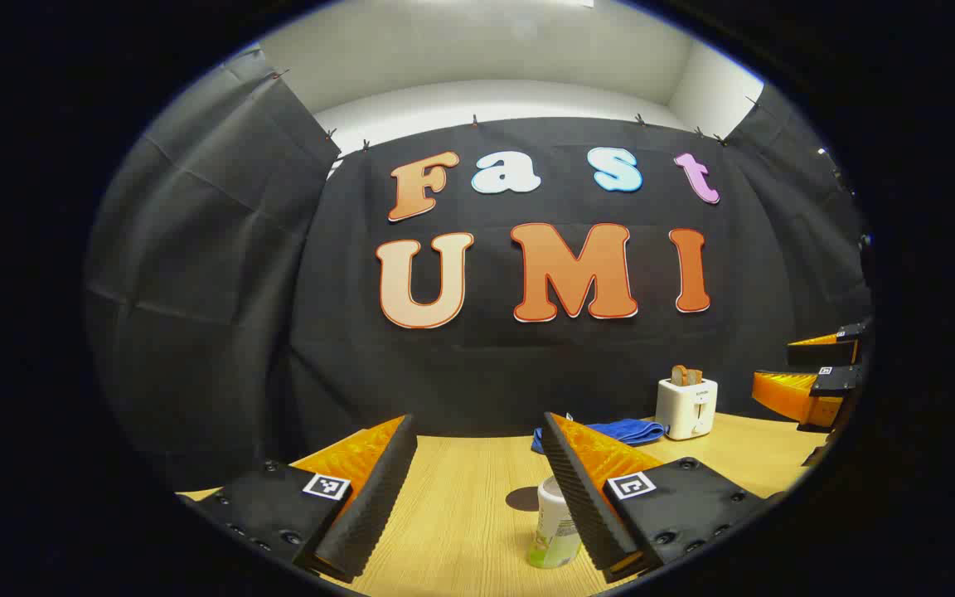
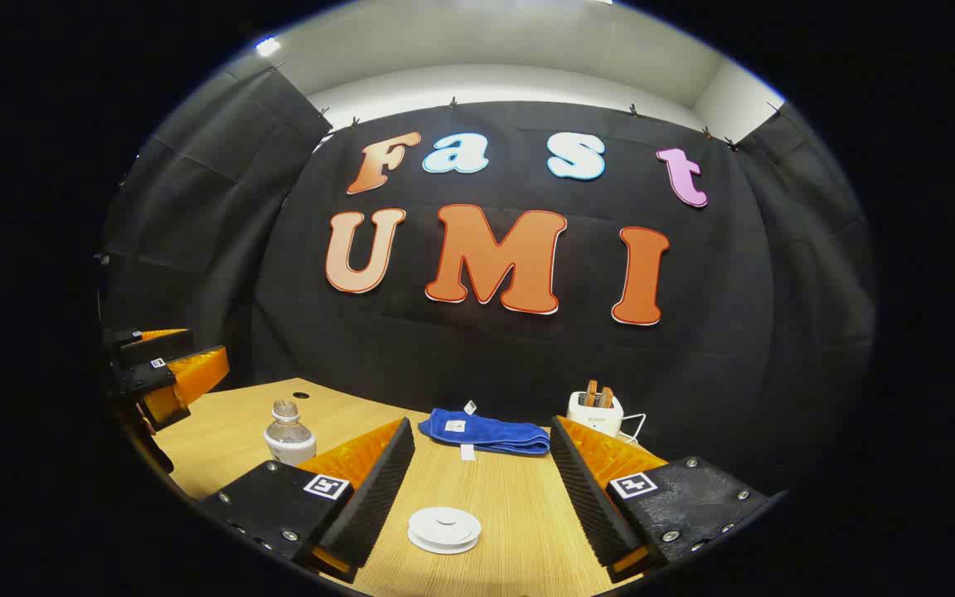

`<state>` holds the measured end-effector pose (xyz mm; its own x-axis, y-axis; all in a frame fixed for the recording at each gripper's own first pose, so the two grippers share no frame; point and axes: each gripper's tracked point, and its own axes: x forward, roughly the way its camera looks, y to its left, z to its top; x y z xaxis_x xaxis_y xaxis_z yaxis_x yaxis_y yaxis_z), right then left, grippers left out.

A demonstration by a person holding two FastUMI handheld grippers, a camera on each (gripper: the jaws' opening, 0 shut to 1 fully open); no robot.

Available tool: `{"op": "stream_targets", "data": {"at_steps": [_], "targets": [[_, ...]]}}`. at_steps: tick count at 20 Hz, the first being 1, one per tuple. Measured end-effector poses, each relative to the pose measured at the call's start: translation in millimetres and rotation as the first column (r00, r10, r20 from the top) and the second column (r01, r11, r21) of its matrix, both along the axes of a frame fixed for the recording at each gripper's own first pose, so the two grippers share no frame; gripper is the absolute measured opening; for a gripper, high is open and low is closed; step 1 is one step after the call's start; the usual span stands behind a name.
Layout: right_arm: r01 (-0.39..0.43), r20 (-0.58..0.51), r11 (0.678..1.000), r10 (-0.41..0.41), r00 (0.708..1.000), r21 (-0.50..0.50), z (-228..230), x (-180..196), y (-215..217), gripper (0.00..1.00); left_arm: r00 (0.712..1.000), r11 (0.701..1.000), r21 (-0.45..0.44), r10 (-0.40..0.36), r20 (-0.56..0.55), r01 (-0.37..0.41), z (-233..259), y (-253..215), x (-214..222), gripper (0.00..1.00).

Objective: Open the teacup lid with one hand, grasp the water bottle and pour water into the teacup with the other hand; after pouring, place the water bottle on the coaster and then close the teacup lid.

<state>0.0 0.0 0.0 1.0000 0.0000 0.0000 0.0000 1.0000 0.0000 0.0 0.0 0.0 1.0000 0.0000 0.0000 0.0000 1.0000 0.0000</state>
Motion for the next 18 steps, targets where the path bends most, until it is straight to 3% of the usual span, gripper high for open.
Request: {"op": "stream_targets", "data": {"at_steps": [18], "targets": [[-0.041, -0.037, 0.999, 0.040, 0.999, -0.017, -26, 3, 5, 0.98, 1.000, 0.999, -0.028, -0.017, 0.018, 0.017, 7, -9, -1, 0.96]]}}
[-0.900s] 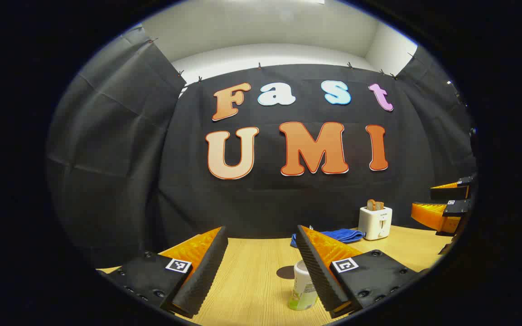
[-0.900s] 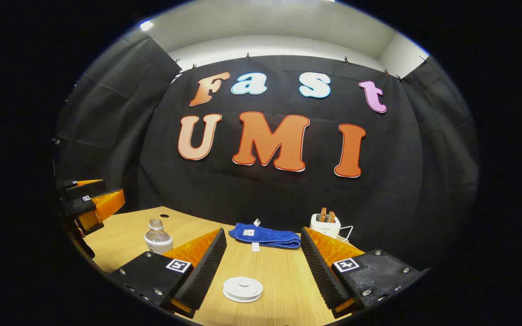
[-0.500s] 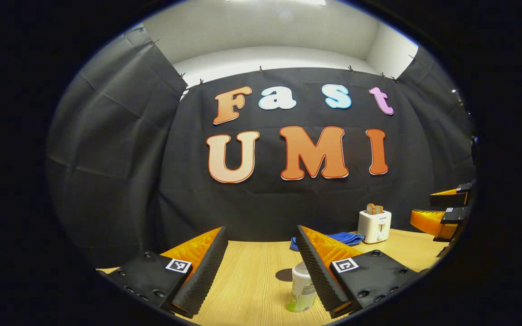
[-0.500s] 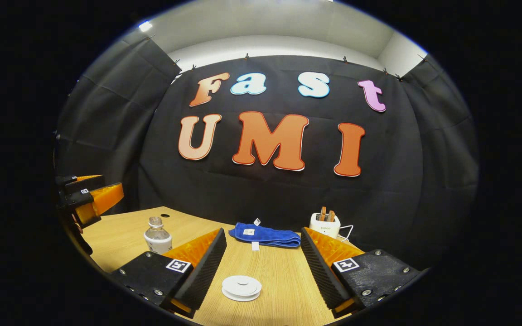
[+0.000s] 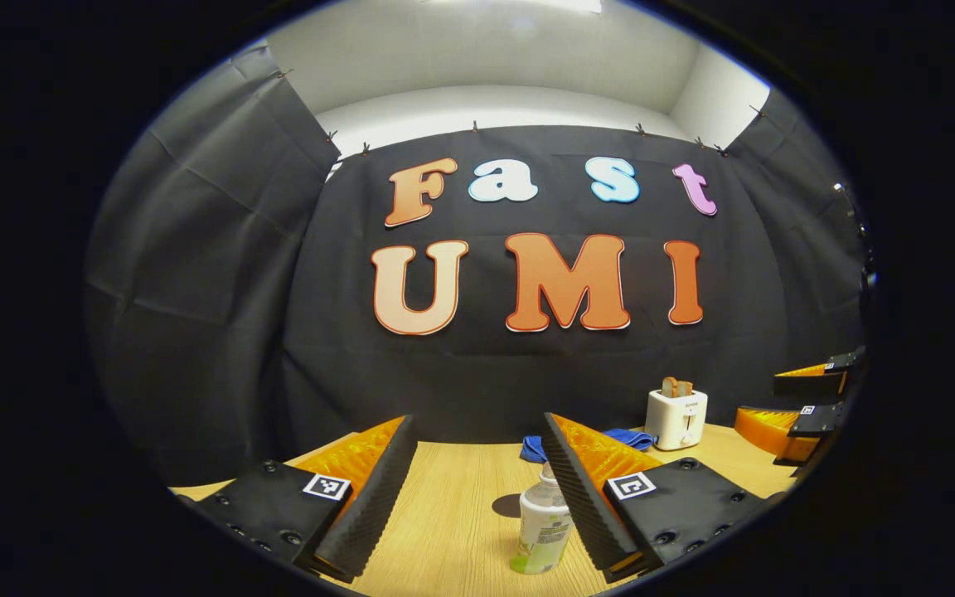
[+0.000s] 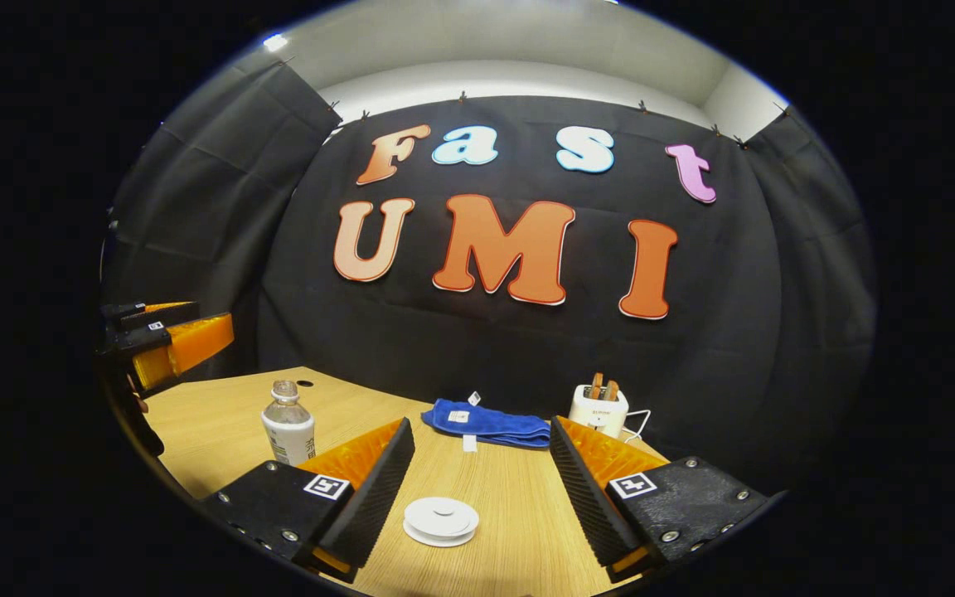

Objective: Open the teacup lid with one hand, grasp the water bottle and pour water into the teacup with the other hand; after pouring, place the water bottle on the coaster and then close the teacup lid.

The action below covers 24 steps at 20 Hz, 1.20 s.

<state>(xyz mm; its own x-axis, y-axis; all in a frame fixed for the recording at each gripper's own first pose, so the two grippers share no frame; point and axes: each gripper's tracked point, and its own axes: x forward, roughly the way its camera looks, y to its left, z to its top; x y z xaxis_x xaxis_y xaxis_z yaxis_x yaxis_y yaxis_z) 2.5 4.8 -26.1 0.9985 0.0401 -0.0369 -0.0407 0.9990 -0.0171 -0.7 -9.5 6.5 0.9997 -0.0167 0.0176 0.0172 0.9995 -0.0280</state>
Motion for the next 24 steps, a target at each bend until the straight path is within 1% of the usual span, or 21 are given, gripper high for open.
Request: {"op": "stream_targets", "data": {"at_steps": [2, 7, 12, 14, 15, 17, 19, 20, 21, 22, 23, 24], "targets": [[-0.011, -0.023, 1.000, 0.011, 1.000, 0.005, -12, 4, 3, 0.97, 1.000, 1.000, -0.007, -0.011, -0.006, 0.011, -5, -3, 0, 0.96], [-0.039, -0.092, 0.999, 0.040, 0.995, 0.016, -50, 22, 16, 0.92, 1.000, 1.000, -0.006, -0.029, -0.006, 0.029, -9, -5, -1, 0.96], [-0.073, -0.196, 0.997, 0.070, 0.978, -0.011, -102, 42, 31, 0.85, 1.000, 1.000, -0.004, -0.021, -0.018, 0.021, -17, -1, -2, 0.96], [-0.084, -0.252, 0.996, 0.078, 0.965, -0.013, -124, 51, 35, 0.80, 1.000, 1.000, -0.001, -0.019, -0.024, 0.019, -20, 0, -1, 0.96], [-0.085, -0.293, 0.996, 0.076, 0.953, -0.018, -137, 53, 35, 0.76, 0.999, 1.000, 0.004, -0.019, -0.029, 0.019, -23, 0, 0, 0.96], [-0.083, -0.327, 0.996, 0.071, 0.943, -0.024, -149, 57, 33, 0.69, 0.999, 1.000, 0.015, -0.019, -0.045, 0.019, -30, 0, 1, 0.96], [-0.088, -0.344, 0.996, 0.077, 0.936, -0.017, -157, 62, 37, 0.64, 0.998, 1.000, 0.021, -0.020, -0.057, 0.022, -35, -1, 3, 0.96], [-0.096, -0.348, 0.995, 0.088, 0.933, -0.007, -159, 62, 39, 0.63, 0.998, 1.000, 0.021, -0.021, -0.062, 0.022, -36, -2, 4, 0.96], [-0.099, -0.353, 0.995, 0.094, 0.931, 0.003, -161, 64, 41, 0.55, 0.998, 1.000, 0.018, -0.023, -0.067, 0.024, -39, -2, 4, 0.96], [-0.105, -0.356, 0.994, 0.104, 0.929, 0.017, -161, 65, 42, 0.55, 0.997, 1.000, 0.014, -0.025, -0.071, 0.026, -41, -3, 5, 0.96], [-0.109, -0.362, 0.994, 0.113, 0.925, 0.031, -163, 65, 45, 0.49, 0.997, 1.000, 0.013, -0.026, -0.075, 0.027, -43, -3, 6, 0.96], [-0.111, -0.366, 0.993, 0.120, 0.923, 0.044, -163, 64, 46, 0.46, 0.997, 1.000, 0.014, -0.025, -0.079, 0.026, -46, -3, 6, 0.96]]}}
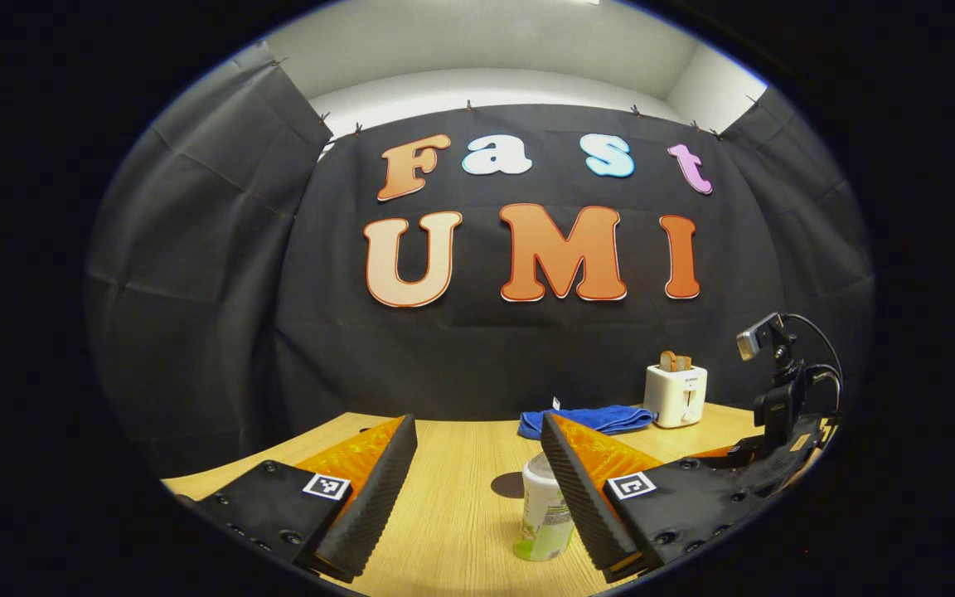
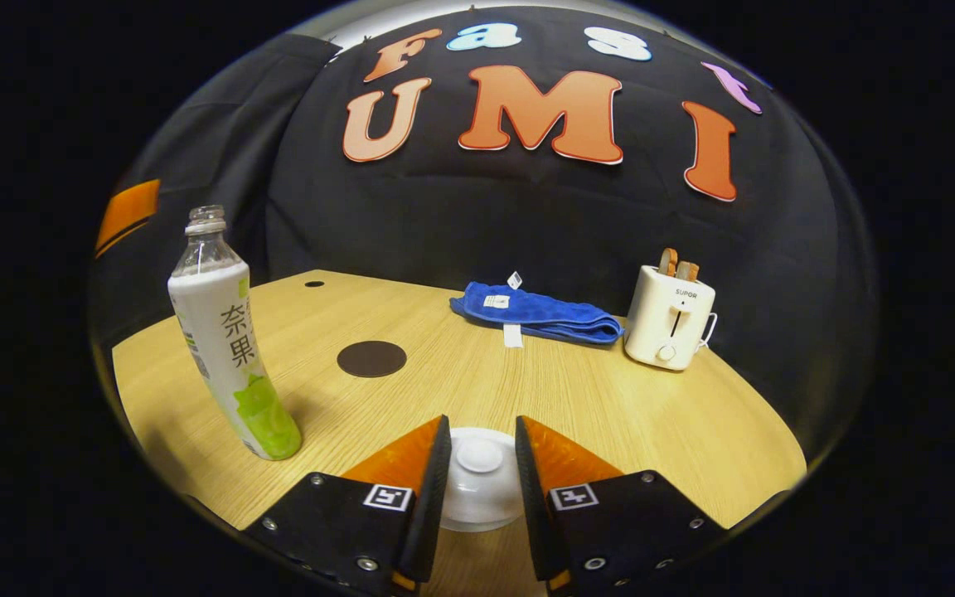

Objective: Open the teacup lid with one hand, grasp the water bottle and pour water into the teacup with the other hand; after pouring, place the water bottle on the coaster and then close the teacup lid.

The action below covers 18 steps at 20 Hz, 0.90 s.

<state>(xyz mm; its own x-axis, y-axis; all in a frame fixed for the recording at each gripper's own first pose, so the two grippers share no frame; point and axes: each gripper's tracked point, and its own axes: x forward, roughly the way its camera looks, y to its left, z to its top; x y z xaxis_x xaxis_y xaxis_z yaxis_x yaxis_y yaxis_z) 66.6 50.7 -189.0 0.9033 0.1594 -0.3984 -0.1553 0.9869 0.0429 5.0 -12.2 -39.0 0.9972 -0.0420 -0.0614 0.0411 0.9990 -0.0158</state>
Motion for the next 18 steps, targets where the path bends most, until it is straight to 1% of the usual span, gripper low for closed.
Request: {"op": "stream_targets", "data": {"at_steps": [1, 2, 3, 4, 5, 6, 7, 8, 9, 13, 15, 18], "targets": [[-0.003, -0.006, 1.000, 0.003, 1.000, 0.016, -1, 0, 2, 0.40, 1.000, 1.000, 0.001, 0.000, -0.003, 0.000, 0, 0, 0, 0.96], [0.003, -0.010, 1.000, -0.003, 1.000, 0.024, -1, 0, 1, 0.37, 1.000, 1.000, -0.001, -0.001, -0.007, 0.001, -3, -1, 1, 0.96], [0.007, -0.011, 0.999, -0.007, 1.000, 0.033, -1, 1, -1, 0.32, 1.000, 1.000, -0.005, -0.005, -0.010, 0.005, -5, -2, 1, 0.97], [0.007, -0.013, 0.999, -0.006, 1.000, 0.043, -1, 1, 0, 0.30, 1.000, 1.000, -0.010, -0.011, -0.015, 0.011, -7, -4, 2, 0.96], [0.005, -0.017, 0.998, -0.005, 1.000, 0.055, -1, 1, 0, 0.25, 1.000, 1.000, -0.013, -0.018, -0.020, 0.018, -10, -6, 2, 0.96], [0.005, -0.020, 0.997, -0.004, 1.000, 0.071, -1, 2, 1, 0.24, 0.999, 1.000, -0.017, -0.027, -0.027, 0.026, -15, -9, 2, 0.97], [0.004, -0.028, 0.996, -0.001, 1.000, 0.089, -2, 1, 1, 0.22, 0.998, 0.999, -0.027, -0.042, -0.044, 0.041, -23, -14, 2, 0.96], [0.002, -0.029, 0.995, 0.001, 1.000, 0.098, -1, 0, 1, 0.17, 0.996, 0.997, -0.040, -0.061, -0.067, 0.059, -33, -21, 1, 0.96], [0.011, -0.017, 0.995, -0.009, 1.000, 0.104, 3, 1, -3, 0.18, 0.993, 0.996, -0.053, -0.077, -0.085, 0.072, -41, -26, 0, 0.97], [0.005, 0.025, 0.988, -0.009, 1.000, 0.156, 22, -2, -5, 0.18, 0.985, 0.989, -0.071, -0.134, -0.113, 0.127, -59, -44, -4, 0.96], [0.007, 0.054, 0.985, -0.017, 0.998, 0.170, 36, -4, -9, 0.18, 0.976, 0.984, -0.082, -0.166, -0.143, 0.156, -73, -55, -7, 0.96], [0.015, 0.076, 0.982, -0.029, 0.997, 0.187, 49, -8, -18, 0.18, 0.958, 0.980, -0.083, -0.193, -0.212, 0.179, -103, -69, -1, 0.96]]}}
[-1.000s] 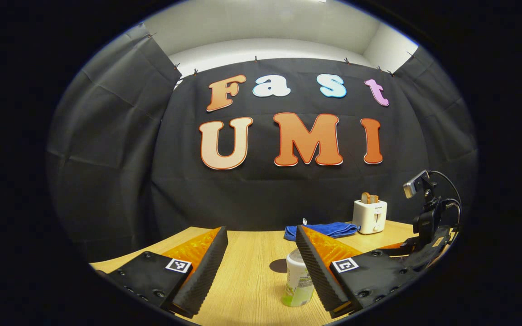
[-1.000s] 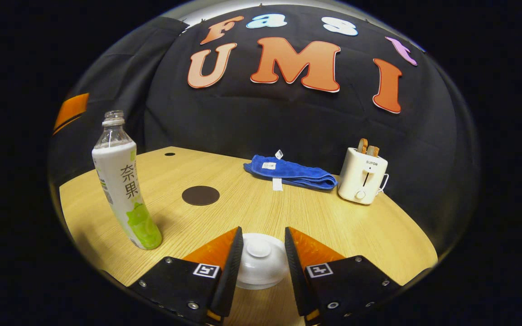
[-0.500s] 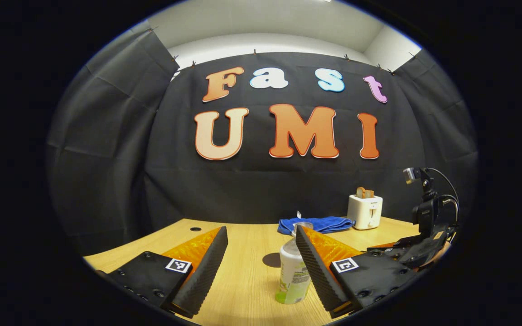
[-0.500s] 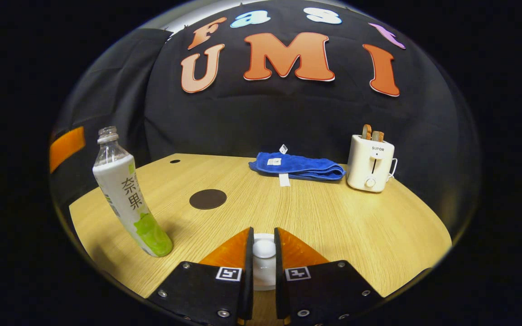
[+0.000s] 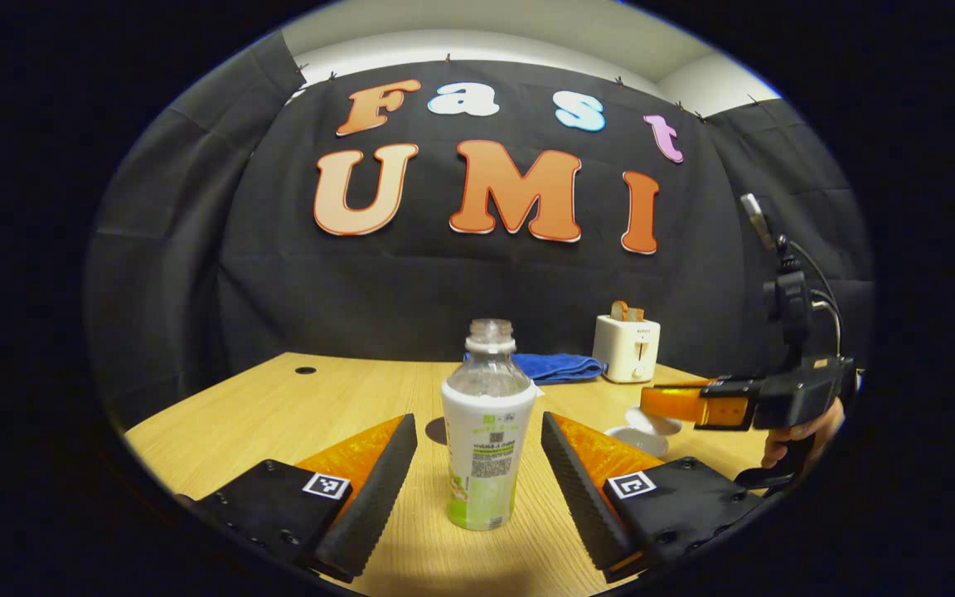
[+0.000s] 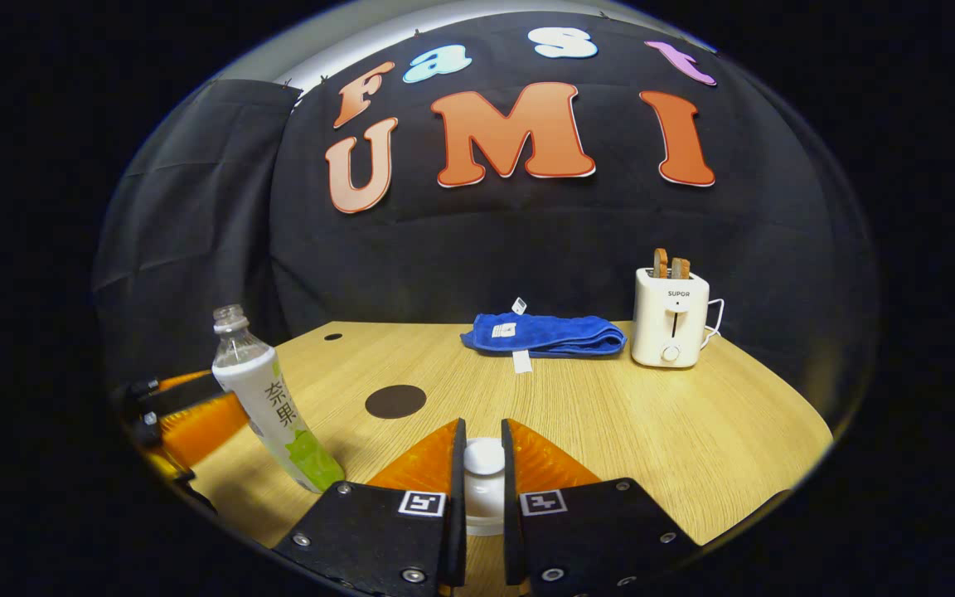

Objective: Open the teacup lid with one hand, grasp the water bottle and pour water into the teacup with the other hand; after pouring, place the water bottle on the coaster and then close the teacup lid.

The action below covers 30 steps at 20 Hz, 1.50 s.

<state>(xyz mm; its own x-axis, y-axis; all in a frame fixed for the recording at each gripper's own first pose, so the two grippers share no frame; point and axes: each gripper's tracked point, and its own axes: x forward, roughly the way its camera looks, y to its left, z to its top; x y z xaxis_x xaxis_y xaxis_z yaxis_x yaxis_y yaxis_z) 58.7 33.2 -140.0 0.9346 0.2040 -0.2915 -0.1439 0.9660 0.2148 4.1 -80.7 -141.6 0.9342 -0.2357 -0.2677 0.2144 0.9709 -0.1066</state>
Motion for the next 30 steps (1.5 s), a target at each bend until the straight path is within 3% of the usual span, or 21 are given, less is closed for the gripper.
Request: {"op": "stream_targets", "data": {"at_steps": [6, 7, 11, 14, 17, 21, 25, 27, 30], "targets": [[0.039, 0.031, 0.999, -0.039, 0.999, -0.011, 13, -8, -20, 0.18, 0.996, 0.996, 0.091, -0.002, -0.084, 0.010, -42, -6, 13, 0.97], [0.044, 0.032, 0.999, -0.044, 0.999, -0.010, 14, -8, -23, 0.18, 0.995, 0.995, 0.102, 0.006, -0.096, 0.004, -49, -4, 16, 0.87], [0.061, 0.027, 0.998, -0.061, 0.998, -0.003, 13, -15, -32, 0.18, 0.994, 0.993, 0.116, 0.010, -0.113, 0.003, -53, -5, 22, 0.74], [0.074, 0.031, 0.997, -0.073, 0.997, -0.012, 14, -18, -39, 0.18, 0.993, 0.991, 0.131, 0.016, -0.113, -0.001, -53, -3, 28, 0.70], [0.087, 0.038, 0.996, -0.086, 0.996, -0.010, 16, -19, -46, 0.18, 0.996, 0.972, 0.233, 0.021, -0.081, -0.002, -47, 5, 33, 0.67], [0.105, 0.045, 0.994, -0.104, 0.994, -0.017, 19, -25, -57, 0.18, 0.999, 0.909, 0.417, 0.001, -0.047, 0.019, -45, 8, 42, 0.68], [0.121, 0.057, 0.993, -0.120, 0.991, -0.010, 26, -30, -67, 0.18, 0.997, 0.816, 0.573, -0.065, -0.041, 0.076, -48, 1, 48, 0.67], [0.127, 0.064, 0.992, -0.126, 0.990, -0.013, 27, -31, -71, 0.18, 0.993, 0.761, 0.639, -0.109, -0.044, 0.112, -49, -5, 47, 0.66], [0.131, 0.066, 0.991, -0.130, 0.989, -0.008, 27, -32, -77, 0.18, 0.987, 0.644, 0.753, -0.159, -0.035, 0.131, -45, -8, 49, 0.68]]}}
